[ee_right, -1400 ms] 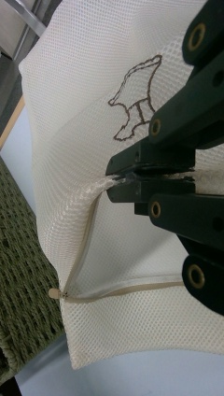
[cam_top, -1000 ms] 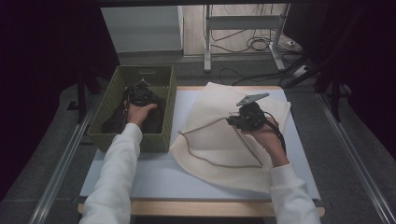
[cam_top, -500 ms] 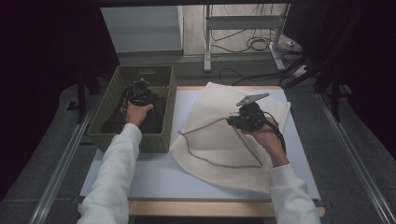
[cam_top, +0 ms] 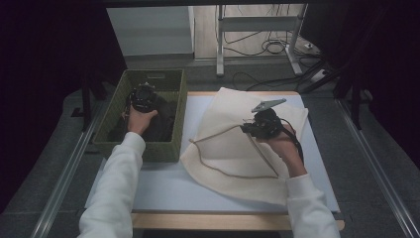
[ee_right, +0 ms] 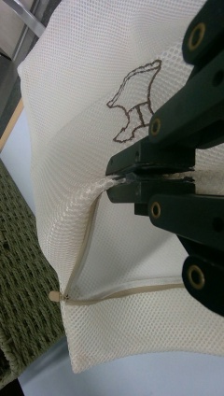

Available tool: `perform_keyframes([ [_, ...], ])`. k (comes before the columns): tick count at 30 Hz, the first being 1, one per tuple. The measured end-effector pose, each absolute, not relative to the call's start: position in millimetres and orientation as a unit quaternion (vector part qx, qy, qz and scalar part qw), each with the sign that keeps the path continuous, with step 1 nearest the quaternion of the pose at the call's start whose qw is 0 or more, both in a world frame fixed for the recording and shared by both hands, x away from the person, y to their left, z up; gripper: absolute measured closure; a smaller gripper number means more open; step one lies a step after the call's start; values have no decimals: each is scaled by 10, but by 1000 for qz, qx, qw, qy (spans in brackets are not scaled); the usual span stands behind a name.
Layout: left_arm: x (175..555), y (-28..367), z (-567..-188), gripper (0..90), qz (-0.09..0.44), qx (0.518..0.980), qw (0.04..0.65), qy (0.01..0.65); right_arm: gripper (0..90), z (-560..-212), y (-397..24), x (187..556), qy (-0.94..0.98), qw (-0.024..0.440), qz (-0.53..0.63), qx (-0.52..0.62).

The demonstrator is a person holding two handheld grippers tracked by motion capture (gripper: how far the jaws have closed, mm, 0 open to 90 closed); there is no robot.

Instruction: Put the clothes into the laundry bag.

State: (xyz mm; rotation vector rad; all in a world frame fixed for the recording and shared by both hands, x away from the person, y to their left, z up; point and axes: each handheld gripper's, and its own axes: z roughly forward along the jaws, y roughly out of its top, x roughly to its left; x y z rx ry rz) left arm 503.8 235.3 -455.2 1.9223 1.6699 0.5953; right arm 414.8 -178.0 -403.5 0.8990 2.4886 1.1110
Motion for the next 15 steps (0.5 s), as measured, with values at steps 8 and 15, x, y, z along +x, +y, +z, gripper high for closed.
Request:
perform_keyframes([
  [8, 4871, 2406, -4440, 710, 232, 724, 284, 585, 851, -4034, -1781, 4148, 859, 136, 383, 310],
  [15, 4761, 2460, -4362, 711, 240, 715, 316, 576, 852, -4033, -1778, 4145, 859, 137, 383, 310],
])
